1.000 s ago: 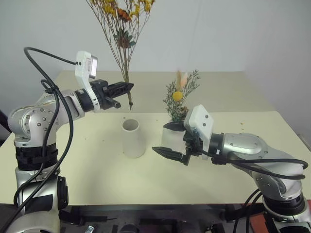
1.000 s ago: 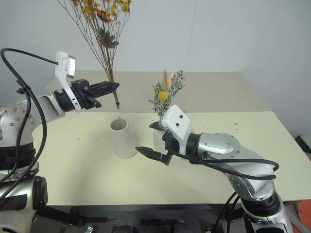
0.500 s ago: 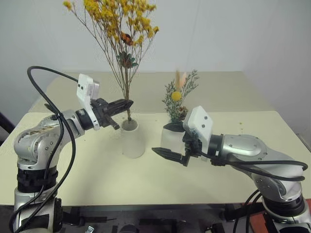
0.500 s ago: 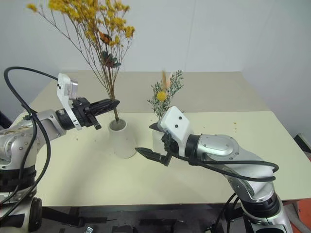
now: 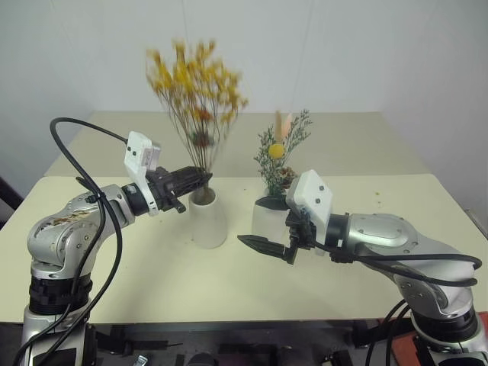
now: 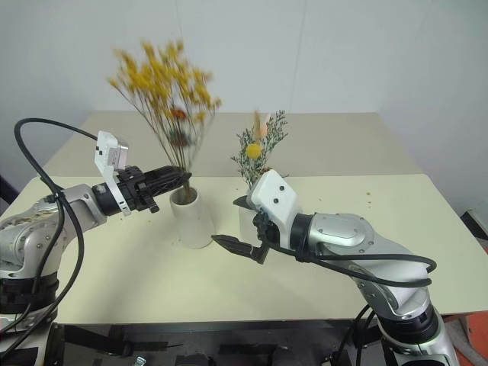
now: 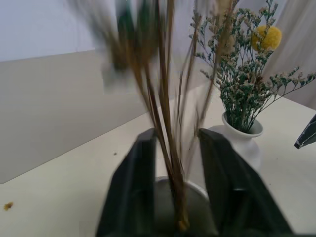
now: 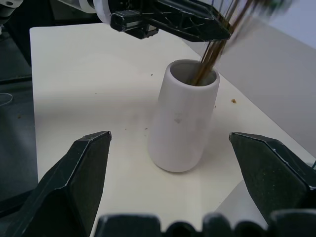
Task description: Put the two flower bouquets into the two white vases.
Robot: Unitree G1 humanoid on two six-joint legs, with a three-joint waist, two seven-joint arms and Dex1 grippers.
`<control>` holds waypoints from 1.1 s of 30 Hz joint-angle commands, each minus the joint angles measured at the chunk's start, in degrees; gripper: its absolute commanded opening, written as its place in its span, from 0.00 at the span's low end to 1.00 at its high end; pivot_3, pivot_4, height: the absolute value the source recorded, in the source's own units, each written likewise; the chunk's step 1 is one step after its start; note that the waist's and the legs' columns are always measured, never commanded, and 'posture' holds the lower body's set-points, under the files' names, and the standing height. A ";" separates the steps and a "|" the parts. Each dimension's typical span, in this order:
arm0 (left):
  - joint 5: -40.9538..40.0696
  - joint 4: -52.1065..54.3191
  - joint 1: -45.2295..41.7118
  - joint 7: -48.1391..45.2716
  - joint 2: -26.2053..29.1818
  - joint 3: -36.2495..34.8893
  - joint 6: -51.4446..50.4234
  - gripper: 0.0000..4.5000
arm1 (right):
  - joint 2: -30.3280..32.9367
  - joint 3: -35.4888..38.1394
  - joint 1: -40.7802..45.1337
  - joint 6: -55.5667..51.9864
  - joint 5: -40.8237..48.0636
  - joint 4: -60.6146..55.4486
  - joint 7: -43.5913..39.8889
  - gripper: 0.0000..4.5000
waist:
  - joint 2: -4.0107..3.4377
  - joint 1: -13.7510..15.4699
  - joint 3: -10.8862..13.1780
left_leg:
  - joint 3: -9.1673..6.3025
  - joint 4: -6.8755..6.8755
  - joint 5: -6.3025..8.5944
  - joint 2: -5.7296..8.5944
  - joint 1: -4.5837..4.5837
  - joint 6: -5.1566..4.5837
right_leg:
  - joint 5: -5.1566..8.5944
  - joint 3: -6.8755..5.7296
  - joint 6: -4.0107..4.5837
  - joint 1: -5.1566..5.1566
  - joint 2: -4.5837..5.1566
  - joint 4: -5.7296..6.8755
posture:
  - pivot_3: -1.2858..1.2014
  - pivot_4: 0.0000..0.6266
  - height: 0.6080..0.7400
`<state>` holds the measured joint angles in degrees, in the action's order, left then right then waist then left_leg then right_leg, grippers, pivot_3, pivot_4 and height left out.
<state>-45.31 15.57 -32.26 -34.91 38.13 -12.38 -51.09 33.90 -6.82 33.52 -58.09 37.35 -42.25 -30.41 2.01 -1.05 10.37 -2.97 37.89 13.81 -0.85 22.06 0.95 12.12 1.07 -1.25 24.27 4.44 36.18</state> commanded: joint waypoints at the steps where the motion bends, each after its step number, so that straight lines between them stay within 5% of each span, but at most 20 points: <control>1: -0.39 2.89 0.46 0.95 -0.05 -1.53 0.93 0.58 | -0.12 0.88 0.31 0.72 1.32 -2.10 -0.32 1.00 | 0.00 0.00 0.00 | 0.00 0.00 0.00 0.00 0.00 0.00 | 0.00 0.00 0.00 0.00 0.00 0.00 | 0.52 0.24 1.00; 7: -3.63 8.16 4.69 3.80 1.98 -5.81 -3.18 1.00 | -0.08 0.78 -0.09 0.45 1.30 -2.45 -0.17 1.00 | 0.00 -0.16 0.00 | 0.00 0.00 0.00 -0.01 0.00 0.00 | 0.00 0.00 0.00 0.00 0.00 0.00 | 0.52 0.24 1.00; 20: -19.50 21.42 22.61 1.30 11.17 -24.93 -6.75 1.00 | 2.66 3.08 -2.09 1.10 1.72 -1.99 -2.71 1.00 | -0.01 -0.11 0.00 | 0.00 -0.02 0.01 -0.05 -0.07 -0.01 | 0.02 0.00 0.01 -0.02 -0.01 0.01 | 0.52 0.24 1.00; 33: -9.32 25.72 38.86 -18.54 13.84 -24.00 9.66 1.00 | 12.51 12.80 -10.37 8.76 0.77 1.39 -10.71 1.00 | -0.02 0.30 0.00 | 0.07 -0.04 0.01 -0.08 -0.08 -0.01 | 0.15 -0.01 -0.02 -0.06 -0.02 -0.07 | 0.52 0.24 1.00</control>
<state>-56.64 39.84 5.67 -50.99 51.41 -36.77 -44.57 46.00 2.83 24.15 -51.89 38.27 -40.21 -40.49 1.99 -0.75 10.37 -2.89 37.85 13.82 -0.93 21.98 0.94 12.28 1.06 -1.27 24.22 4.42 36.11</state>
